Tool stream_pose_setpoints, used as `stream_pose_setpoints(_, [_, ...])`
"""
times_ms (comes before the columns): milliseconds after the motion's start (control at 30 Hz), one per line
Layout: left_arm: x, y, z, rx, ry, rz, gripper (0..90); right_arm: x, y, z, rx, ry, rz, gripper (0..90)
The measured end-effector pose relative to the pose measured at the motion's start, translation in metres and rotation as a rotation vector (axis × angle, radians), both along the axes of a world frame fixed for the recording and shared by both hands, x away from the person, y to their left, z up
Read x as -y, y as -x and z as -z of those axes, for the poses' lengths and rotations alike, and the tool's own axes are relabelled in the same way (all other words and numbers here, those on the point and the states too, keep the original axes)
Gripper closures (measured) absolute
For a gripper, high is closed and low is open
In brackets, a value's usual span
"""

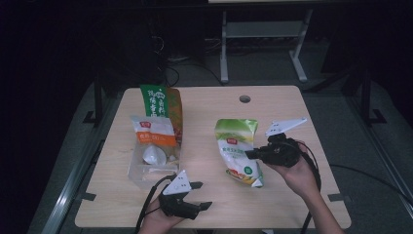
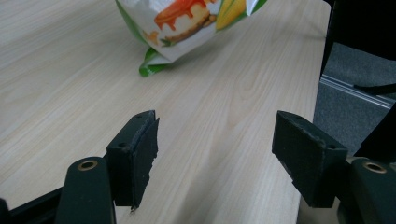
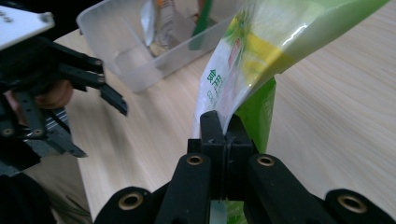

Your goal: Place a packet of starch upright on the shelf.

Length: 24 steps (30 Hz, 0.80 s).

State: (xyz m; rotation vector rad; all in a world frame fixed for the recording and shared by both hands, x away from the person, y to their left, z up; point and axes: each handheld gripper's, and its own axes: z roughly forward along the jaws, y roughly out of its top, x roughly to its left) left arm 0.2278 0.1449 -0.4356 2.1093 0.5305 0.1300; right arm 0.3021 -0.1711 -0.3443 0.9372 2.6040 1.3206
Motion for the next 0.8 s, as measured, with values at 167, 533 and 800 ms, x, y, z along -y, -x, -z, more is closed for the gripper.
stream_pose_setpoints(167, [0.003, -0.004, -0.002, -0.003, 0.010, -0.002, 28.9, -0.011, 0.009, 0.000, 0.009, -0.010, -0.052, 89.6])
stream_pose_setpoints(533, [0.018, -0.027, -0.007, -0.058, 0.063, -0.028, 24.5, -0.018, 0.028, 0.010, 0.014, -0.041, -0.158, 89.6])
stream_pose_setpoints(800, [0.029, -0.047, -0.009, -0.128, 0.110, -0.056, 31.8, -0.013, 0.029, 0.022, 0.000, -0.010, -0.202, 89.5])
